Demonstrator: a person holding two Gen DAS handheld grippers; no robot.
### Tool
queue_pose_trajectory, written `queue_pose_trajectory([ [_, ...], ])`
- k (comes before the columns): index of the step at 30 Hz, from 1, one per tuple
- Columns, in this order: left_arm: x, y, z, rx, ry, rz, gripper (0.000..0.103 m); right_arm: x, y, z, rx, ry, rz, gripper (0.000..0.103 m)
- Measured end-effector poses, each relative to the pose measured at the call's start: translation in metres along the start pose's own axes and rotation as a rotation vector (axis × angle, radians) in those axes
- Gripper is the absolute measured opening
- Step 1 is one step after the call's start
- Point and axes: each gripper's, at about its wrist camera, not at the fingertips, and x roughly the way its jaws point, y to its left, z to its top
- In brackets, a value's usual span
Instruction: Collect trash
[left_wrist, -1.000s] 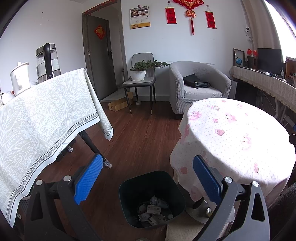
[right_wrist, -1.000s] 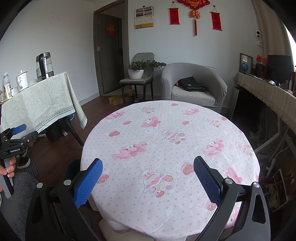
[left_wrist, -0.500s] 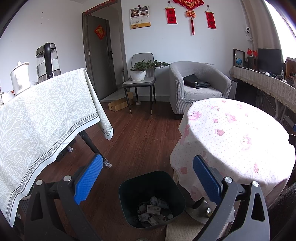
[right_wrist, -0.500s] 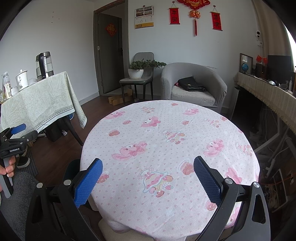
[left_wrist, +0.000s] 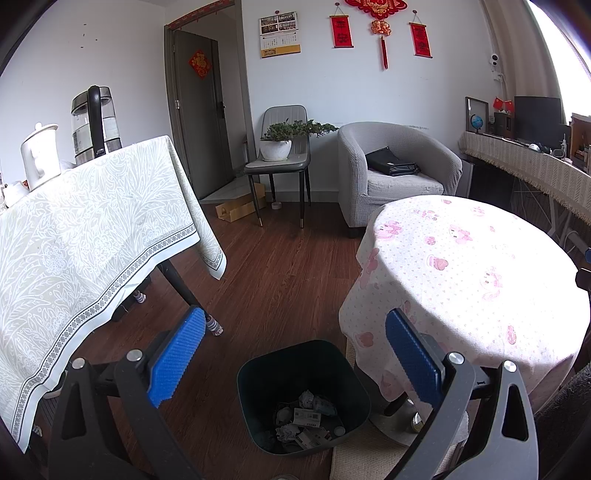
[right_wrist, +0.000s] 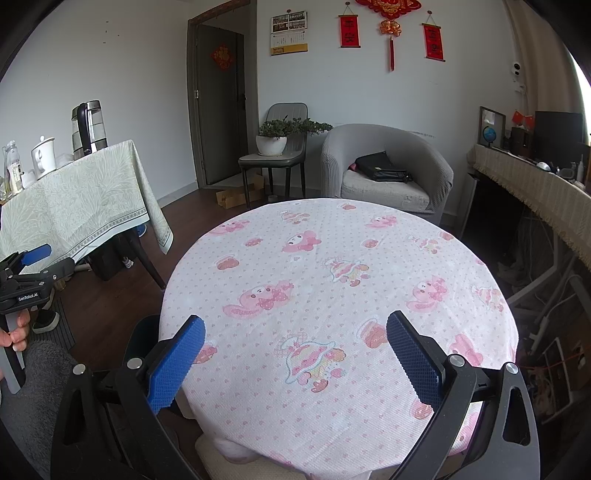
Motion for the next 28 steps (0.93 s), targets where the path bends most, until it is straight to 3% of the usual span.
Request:
queue_pose_trajectory([
  [28,0.0019,0.0001,0.0000,0.009,0.005,-0.002,0.100,0.0002,0.0004,-0.0004,-0.010,0.002,-0.003,0.100],
])
